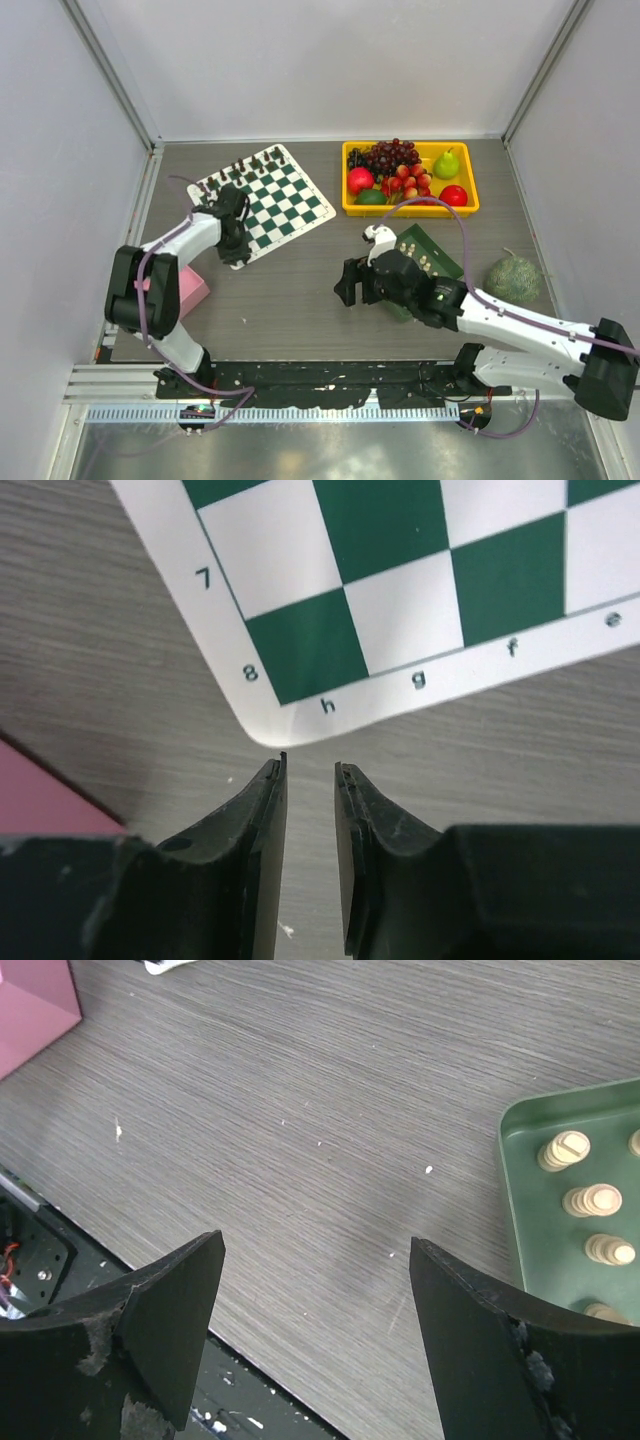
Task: Set up the chess pieces on the board
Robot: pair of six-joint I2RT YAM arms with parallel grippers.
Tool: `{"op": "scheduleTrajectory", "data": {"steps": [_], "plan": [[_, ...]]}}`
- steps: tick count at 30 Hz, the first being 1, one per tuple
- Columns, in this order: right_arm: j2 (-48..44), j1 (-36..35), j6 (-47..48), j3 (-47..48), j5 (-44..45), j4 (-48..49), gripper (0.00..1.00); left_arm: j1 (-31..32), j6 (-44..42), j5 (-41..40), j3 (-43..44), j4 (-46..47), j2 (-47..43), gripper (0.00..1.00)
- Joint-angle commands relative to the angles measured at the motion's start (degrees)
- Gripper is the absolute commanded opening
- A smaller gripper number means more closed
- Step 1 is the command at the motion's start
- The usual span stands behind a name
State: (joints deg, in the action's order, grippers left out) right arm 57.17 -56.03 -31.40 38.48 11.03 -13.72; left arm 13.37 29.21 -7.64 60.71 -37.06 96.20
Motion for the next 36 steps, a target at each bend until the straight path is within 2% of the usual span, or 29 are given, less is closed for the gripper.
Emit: {"op": "scheduleTrajectory", "data": {"steps": [1, 6, 9, 12, 20, 27, 32, 36], "plan": [[6.79, 0.13, 2.91, 6.50, 1.27, 1.50, 0.79, -0.18, -0.03, 0.52, -1.73, 1.99, -12.24, 0.33], [19.79, 0.04, 4.76, 14.25, 1.54, 2.90, 0.71, -0.27, -1.17, -1.58, -4.19, 0.24, -26.65, 0.45], [26.93, 0.04, 5.12, 20.73, 1.36, 4.05, 0.70, -0.27, -2.49, -2.55, -5.59, -2.31, -33.34, 0.49], [36.66, -0.30, 5.38, 26.89, 1.45, 4.83, 0.64, -0.27, -3.63, -4.48, -7.09, -3.98, -39.23, 0.51], [57.06, -3.03, 6.61, 49.11, 5.14, 1.42, 0.61, -1.85, -6.27, -6.69, -8.24, -7.85, -51.98, 0.59], [68.67, -3.91, 7.57, 61.18, 4.62, -0.35, 0.60, -2.64, -8.38, -5.55, -8.24, -9.00, -55.95, 0.66], [75.54, -4.35, 9.33, 72.68, 2.07, -4.99, 0.61, -2.91, -9.17, -4.32, -8.50, -9.00, -55.95, 0.66], [79.85, -4.70, 11.01, 78.23, 2.60, -6.85, 0.61, -3.26, -9.61, -3.44, -8.68, -8.73, -55.69, 0.66]]}}
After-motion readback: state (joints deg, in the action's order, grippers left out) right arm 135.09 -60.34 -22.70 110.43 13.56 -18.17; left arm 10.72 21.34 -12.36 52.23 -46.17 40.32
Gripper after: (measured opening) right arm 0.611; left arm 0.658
